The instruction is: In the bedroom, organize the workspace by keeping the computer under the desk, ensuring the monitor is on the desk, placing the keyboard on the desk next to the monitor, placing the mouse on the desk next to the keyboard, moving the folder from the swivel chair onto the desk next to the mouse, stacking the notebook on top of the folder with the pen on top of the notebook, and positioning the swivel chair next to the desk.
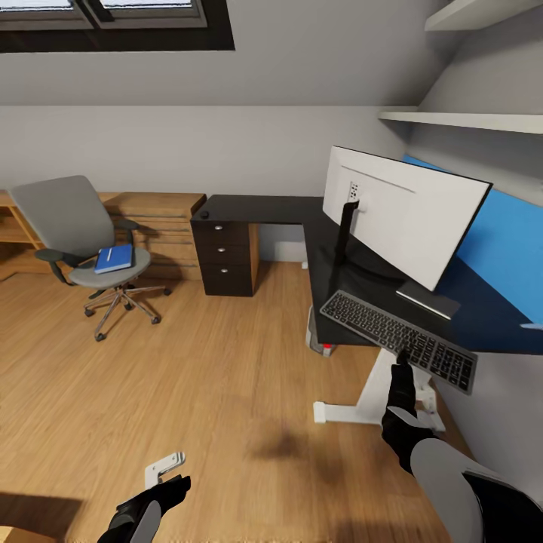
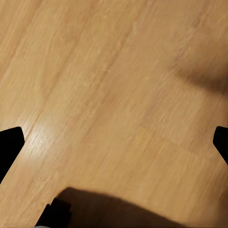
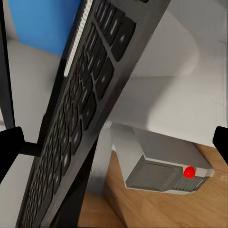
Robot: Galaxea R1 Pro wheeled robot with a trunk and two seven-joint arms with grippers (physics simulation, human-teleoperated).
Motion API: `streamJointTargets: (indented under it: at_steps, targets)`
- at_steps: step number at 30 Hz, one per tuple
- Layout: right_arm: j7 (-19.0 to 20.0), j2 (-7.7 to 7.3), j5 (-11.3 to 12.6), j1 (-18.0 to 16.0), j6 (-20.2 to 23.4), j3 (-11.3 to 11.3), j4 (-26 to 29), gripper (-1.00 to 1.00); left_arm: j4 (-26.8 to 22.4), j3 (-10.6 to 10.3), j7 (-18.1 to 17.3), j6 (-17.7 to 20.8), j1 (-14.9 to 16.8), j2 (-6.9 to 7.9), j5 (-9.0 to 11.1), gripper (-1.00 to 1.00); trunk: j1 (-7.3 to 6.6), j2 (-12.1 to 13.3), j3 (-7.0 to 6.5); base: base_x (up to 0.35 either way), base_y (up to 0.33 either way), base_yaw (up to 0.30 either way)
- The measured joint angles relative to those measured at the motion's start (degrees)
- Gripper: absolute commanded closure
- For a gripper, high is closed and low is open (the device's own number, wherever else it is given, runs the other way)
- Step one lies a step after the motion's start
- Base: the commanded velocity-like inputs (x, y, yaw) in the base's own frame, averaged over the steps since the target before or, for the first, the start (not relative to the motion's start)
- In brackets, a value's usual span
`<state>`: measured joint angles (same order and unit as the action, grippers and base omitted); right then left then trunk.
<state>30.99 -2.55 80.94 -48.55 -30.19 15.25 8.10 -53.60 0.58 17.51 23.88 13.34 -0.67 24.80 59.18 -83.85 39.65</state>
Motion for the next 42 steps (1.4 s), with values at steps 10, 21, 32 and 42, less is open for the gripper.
streamJointTargets:
  at_steps: [10, 21, 32, 42]
  targets:
    - [-0.88, 0.00, 0.05, 0.00, 0.07, -0.01, -0.53, -1.00, 0.00, -0.01, 0.05, 0.00, 0.00, 0.00, 0.00, -1.00, 0.01, 0.00, 0.00, -0.264, 0.000, 0.000]
    - [-2.73, 1.47, 0.20, 0.00, -0.07, -0.37, -2.43, -1.00, 0.53, 0.01, 0.27, -0.03, 0.00, 0.00, 0.00, -1.00, -0.01, 0.00, 0.00, -0.064, 0.000, 0.000]
    - [-2.58, 5.11, -0.63, -0.01, -0.36, -0.59, -7.04, -1.00, 0.78, -0.01, 0.23, -0.14, 0.00, 0.00, -0.06, -1.00, -0.01, 0.00, 0.00, -0.002, 0.000, 0.000]
    - [-6.93, 7.19, -1.99, 11.96, -0.24, -0.22, -9.10, -1.00, 0.81, 0.04, 0.24, -0.25, 0.00, 0.00, -0.08, -1.00, -0.45, 0.79, -0.34, 0.000, 0.000, 0.000]
